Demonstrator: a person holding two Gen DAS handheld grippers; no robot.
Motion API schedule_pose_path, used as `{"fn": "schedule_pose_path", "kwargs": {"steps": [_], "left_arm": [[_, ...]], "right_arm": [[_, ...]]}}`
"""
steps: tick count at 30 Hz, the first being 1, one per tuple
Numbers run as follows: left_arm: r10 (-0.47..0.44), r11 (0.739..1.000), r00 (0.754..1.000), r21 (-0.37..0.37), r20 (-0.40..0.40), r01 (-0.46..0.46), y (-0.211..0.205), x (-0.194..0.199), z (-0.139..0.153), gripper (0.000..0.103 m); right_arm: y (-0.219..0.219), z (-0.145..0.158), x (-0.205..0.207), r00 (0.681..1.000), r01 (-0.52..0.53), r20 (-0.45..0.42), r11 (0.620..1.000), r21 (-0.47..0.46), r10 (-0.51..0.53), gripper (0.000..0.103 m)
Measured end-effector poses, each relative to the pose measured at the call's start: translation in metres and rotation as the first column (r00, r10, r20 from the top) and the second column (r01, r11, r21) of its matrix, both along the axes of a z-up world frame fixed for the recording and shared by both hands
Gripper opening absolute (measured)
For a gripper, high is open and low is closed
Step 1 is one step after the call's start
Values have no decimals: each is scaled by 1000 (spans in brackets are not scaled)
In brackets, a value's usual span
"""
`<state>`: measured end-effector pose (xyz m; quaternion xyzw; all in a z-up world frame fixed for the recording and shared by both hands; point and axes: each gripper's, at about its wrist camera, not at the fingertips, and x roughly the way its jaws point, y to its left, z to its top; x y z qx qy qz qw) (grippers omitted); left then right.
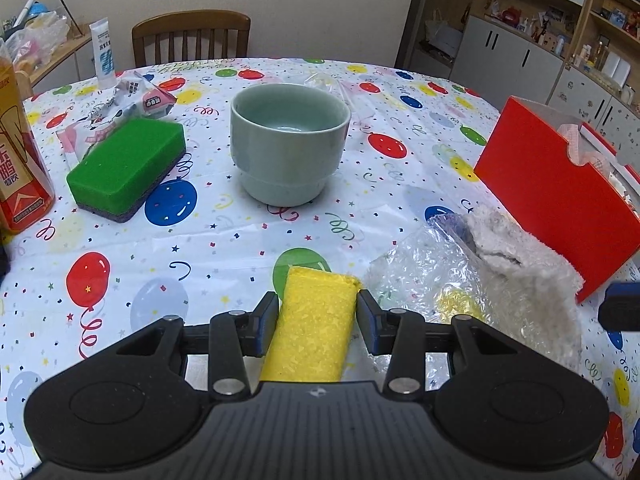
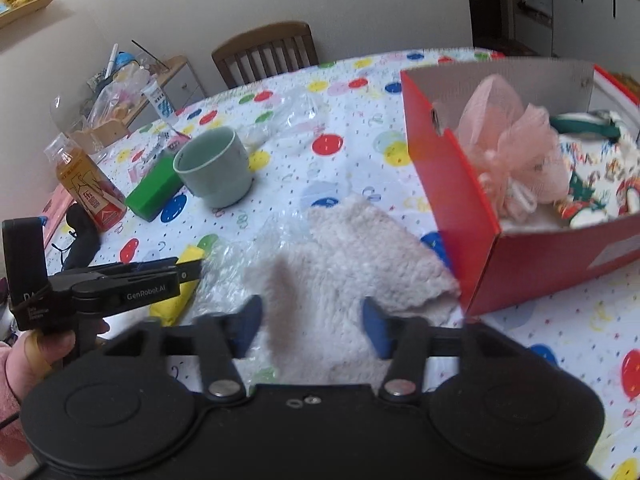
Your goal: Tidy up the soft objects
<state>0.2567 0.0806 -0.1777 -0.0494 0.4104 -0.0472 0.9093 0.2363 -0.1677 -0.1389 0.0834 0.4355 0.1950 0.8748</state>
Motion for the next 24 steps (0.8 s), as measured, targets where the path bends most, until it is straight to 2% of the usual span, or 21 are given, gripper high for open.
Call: {"fn": "schedule_pose_path", "kwargs": {"steps": [6,11,15,20,21,23,24], "left_arm": [[-6,1000,1000,3,-2,6,-1,1,-1,41],[-11,1000,1000,6,-5,11,-2,1,-2,41],[-15,1000,1000,4,-5,15,-2,1,-2,41],[-15,1000,1000,1,-4,15,-2,1,-2,41],[-15,1000,1000,0,-3,15,-2,1,-2,41],[-17,1000,1000,2,1,17,-1,0,-2,41],[-18,1000,1000,4,3,18,-1,0,-1,41]], "right_arm": [[12,-7,24,998,20,54,996,-91,-16,63],[26,-30,47,999,28,43,985,-172,-21,64],[31,-45,55,1000,28,10,980,-195,-26,61],[34,-51,56,999,32,-1,974,-226,-33,36],[33,-50,55,999,33,3,972,-231,-33,25],[31,-47,53,999,39,7,975,-221,-38,19],[29,-45,51,999,44,15,974,-221,-42,10]]}}
